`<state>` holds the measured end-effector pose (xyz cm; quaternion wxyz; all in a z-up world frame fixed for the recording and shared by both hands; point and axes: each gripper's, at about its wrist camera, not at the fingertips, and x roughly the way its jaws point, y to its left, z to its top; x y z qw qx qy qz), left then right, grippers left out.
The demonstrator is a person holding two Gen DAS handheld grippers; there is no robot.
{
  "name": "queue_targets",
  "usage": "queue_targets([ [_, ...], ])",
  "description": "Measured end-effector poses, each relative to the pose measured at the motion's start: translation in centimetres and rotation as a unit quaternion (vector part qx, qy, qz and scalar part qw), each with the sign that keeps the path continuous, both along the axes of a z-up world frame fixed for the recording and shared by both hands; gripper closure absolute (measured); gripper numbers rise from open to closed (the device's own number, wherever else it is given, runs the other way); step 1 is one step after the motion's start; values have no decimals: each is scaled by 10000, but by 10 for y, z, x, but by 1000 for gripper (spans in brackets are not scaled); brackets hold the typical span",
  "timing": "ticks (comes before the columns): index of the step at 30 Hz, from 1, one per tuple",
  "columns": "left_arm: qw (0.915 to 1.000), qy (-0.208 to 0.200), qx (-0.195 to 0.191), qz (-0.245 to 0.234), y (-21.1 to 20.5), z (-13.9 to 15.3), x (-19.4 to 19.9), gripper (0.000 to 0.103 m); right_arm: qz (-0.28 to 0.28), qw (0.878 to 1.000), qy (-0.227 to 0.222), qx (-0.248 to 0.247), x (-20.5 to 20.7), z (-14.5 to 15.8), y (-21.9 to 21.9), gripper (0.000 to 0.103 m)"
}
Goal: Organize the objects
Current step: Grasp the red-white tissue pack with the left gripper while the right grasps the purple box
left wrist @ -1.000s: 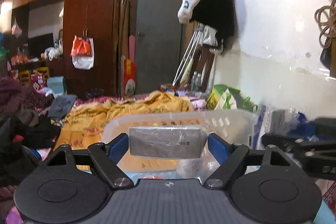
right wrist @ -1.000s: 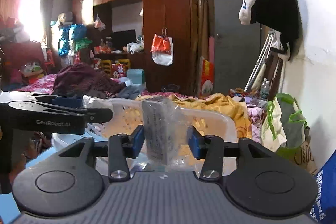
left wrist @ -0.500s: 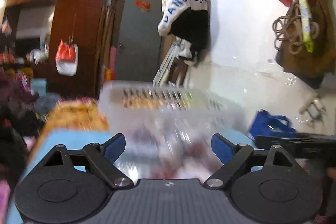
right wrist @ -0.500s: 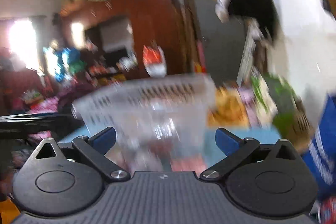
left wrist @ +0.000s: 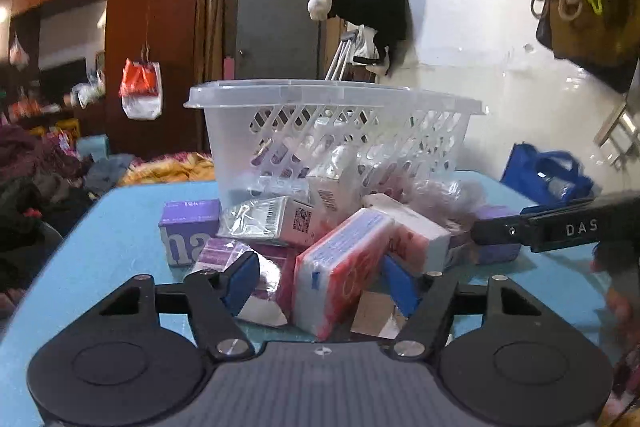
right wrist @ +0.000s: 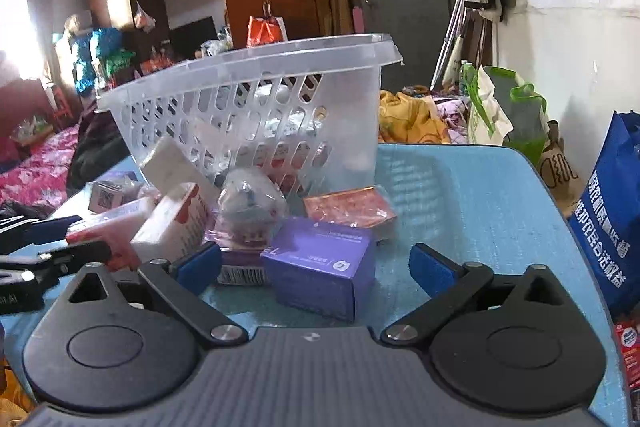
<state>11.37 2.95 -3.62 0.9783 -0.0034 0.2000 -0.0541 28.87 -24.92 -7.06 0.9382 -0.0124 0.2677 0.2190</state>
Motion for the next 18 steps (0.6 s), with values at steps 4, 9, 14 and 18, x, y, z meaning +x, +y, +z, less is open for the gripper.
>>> queue_targets([
  [4, 9999, -39, 57, 86, -3, -2, -2, 42, 33, 9999, 70, -108, 0, -3, 3, 27],
  [9, 9998, -47, 173, 22, -6, -2, -2, 42, -7, 9997, 198, 148, 2, -5, -6, 38],
  [14, 9993, -45, 354, -65, -14, -2, -2, 40, -45, 9998, 209, 36, 3, -3, -3, 37],
  [18, 9993, -133, 345, -4, -14, -2, -5, 61, -107, 9997, 153, 177, 1, -2, -8, 39],
])
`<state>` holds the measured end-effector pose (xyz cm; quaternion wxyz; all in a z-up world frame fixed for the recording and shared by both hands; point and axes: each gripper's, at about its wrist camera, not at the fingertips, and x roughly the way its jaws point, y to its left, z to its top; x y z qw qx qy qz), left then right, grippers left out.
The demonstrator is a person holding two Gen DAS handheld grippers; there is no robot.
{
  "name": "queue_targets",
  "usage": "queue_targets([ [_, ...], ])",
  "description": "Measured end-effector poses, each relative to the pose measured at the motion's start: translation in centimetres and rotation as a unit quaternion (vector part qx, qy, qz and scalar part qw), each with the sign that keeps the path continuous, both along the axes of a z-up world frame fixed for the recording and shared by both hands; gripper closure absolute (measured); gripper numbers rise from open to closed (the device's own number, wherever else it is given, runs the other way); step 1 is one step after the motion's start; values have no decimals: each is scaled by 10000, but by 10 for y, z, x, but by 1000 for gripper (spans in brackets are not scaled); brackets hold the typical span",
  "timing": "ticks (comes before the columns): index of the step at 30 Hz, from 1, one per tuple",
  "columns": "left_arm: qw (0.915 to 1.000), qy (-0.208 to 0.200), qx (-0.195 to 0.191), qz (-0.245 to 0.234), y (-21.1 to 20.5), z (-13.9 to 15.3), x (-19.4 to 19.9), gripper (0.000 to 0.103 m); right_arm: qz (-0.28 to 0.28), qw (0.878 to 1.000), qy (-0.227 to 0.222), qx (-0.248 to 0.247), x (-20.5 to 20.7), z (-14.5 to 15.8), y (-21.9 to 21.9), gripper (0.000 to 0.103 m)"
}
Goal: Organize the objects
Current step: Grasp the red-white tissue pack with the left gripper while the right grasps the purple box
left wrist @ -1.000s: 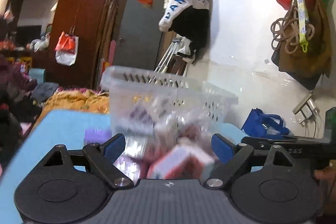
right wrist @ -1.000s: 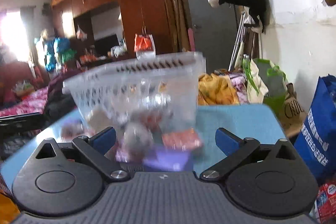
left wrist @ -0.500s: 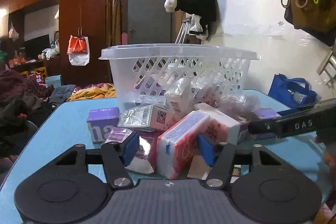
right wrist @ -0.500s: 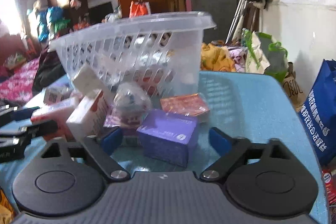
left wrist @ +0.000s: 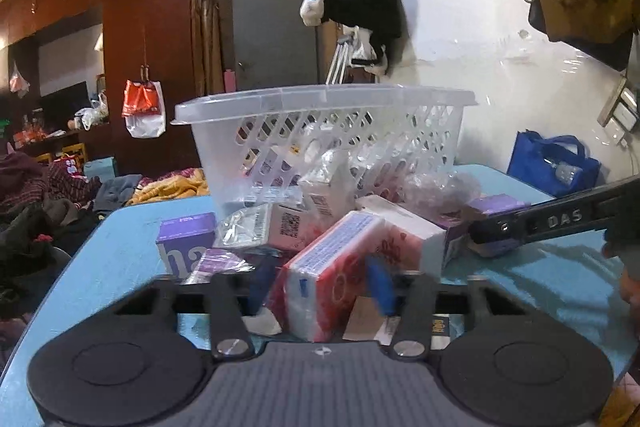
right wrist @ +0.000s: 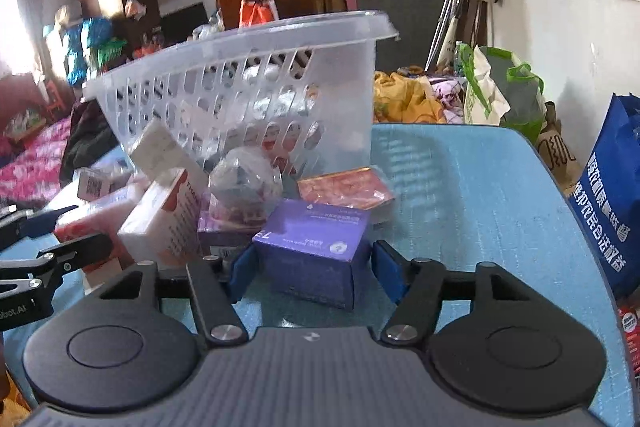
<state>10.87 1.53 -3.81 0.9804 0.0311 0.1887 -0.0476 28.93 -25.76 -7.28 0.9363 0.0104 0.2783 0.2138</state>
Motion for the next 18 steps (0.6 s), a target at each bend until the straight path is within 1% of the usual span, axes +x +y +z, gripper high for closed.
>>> queue_targets([
  [5, 9997, -152, -126, -119, 3, -1, -10, 66, -52, 9989, -243, 409, -8, 2, -14, 40],
  [10, 9990, -304, -263, -191, 8, 2, -22, 66, -11, 9983, -457, 364, -15, 6, -10, 40],
  [13, 9991, -183, -165, -331, 5, 0, -22, 67, 34, 9982, -457, 390, -15, 6, -10, 40],
  [15, 9993, -247, -8, -268, 0, -3, -22, 66, 41, 9981, -475, 387, -15, 6, -10, 40],
  [18, 9992, -281, 78, -263, -4, -4, -22, 66, 20, 9975, -571, 410, -18, 6, -10, 40],
])
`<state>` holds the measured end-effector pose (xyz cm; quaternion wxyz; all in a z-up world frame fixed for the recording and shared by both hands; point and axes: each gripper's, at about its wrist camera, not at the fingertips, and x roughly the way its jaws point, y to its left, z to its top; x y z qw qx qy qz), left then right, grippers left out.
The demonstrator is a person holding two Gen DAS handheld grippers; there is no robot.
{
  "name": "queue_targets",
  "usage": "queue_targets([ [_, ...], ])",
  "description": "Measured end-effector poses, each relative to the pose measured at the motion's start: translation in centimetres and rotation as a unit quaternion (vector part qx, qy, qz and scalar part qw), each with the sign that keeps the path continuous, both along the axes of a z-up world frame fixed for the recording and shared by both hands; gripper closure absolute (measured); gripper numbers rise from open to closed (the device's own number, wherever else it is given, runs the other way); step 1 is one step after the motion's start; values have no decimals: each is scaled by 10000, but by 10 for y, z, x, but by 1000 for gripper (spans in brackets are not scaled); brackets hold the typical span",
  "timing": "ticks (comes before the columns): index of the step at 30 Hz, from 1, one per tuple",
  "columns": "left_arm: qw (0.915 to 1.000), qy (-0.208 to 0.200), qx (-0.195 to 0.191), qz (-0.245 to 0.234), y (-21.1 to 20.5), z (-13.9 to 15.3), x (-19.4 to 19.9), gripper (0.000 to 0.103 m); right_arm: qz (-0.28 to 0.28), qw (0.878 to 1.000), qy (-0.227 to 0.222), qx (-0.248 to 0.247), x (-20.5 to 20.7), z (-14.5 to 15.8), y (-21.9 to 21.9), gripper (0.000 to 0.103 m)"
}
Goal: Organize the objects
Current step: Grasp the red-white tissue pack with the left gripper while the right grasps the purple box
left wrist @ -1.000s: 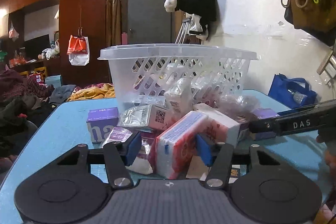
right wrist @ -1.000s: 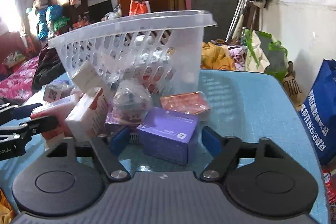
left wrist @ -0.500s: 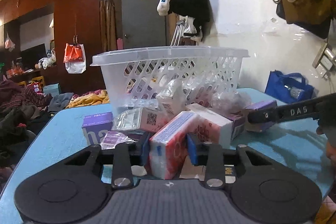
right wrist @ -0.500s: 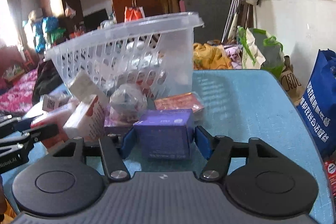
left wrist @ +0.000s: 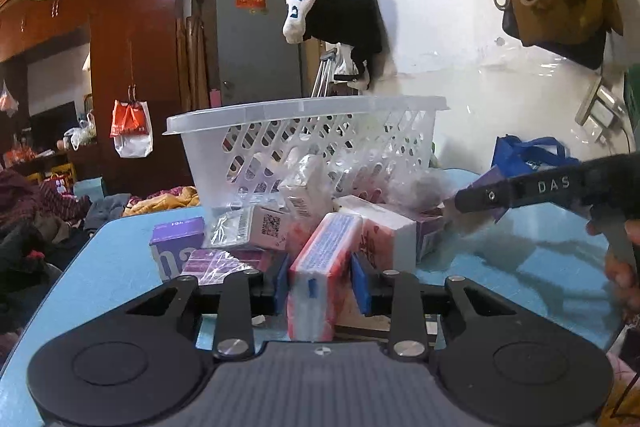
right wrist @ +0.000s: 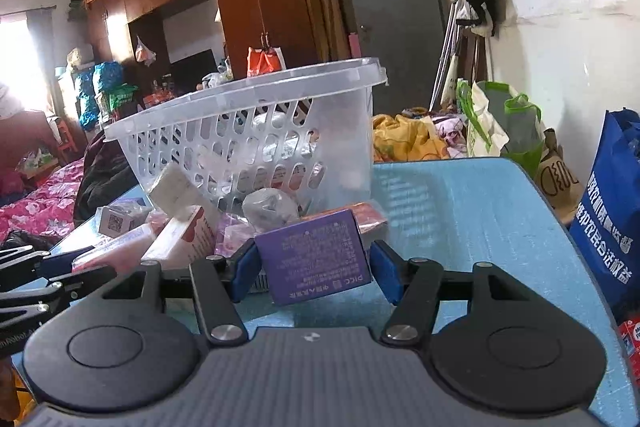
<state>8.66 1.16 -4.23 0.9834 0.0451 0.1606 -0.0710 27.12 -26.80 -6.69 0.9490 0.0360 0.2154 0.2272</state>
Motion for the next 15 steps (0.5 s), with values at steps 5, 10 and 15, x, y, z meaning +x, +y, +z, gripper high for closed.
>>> queue_targets([
  [5, 9993, -68, -338, 128, 10, 1, -3, 70, -91, 9996, -241, 67, -7, 2, -1, 42],
  [10, 9982, -244, -533, 155, 21, 8, -12, 72, -121, 9986, -507, 127, -14, 4, -2, 42],
  [15, 9988, -135, -464, 125, 20, 4, -7, 72, -132, 9981, -586, 153, -16, 5, -1, 42],
])
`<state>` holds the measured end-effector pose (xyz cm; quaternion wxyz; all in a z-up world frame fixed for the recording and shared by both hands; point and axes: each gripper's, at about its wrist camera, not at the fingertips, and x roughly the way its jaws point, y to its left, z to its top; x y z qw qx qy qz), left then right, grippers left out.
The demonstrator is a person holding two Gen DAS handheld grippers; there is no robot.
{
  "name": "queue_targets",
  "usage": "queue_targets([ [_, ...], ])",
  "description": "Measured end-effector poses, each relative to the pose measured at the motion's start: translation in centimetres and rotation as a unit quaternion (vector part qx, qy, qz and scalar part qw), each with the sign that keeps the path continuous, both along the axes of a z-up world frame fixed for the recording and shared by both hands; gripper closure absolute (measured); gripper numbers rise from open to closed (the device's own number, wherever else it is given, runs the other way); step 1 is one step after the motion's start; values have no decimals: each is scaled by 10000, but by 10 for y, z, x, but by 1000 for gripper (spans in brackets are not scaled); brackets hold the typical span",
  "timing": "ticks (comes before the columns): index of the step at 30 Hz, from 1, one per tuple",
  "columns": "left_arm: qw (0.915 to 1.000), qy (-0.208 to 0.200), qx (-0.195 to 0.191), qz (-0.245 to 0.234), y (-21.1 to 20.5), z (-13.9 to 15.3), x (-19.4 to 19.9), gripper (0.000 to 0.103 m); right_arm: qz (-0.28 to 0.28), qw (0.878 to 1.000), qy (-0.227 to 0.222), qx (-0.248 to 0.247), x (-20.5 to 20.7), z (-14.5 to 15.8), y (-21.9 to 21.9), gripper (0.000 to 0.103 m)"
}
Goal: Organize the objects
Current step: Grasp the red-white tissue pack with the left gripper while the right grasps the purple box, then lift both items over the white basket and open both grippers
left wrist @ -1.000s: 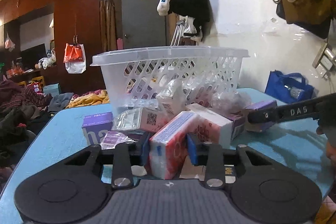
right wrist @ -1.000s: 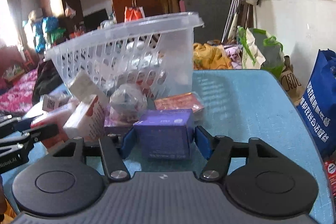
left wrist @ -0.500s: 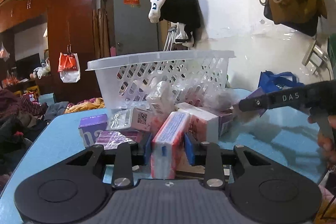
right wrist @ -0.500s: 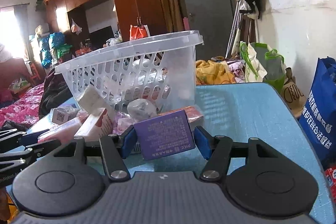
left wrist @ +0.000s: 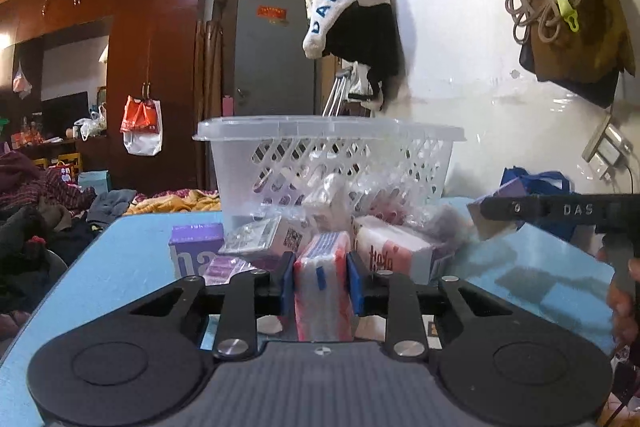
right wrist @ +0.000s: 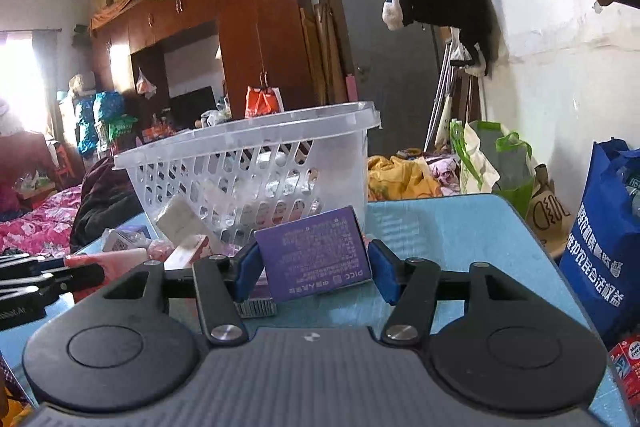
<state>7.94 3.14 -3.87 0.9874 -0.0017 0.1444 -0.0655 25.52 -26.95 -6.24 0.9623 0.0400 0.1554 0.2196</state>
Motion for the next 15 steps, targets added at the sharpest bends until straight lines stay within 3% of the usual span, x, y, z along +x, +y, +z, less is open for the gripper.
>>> queue_targets([
  [8, 9987, 349, 375, -28, -12, -11, 11, 70, 43, 10000, 43, -47, 0, -1, 2, 42],
  [15, 9996, -180, 211, 82, -7, -3, -6, 73, -4, 9999, -131, 42, -6, -1, -1, 42],
])
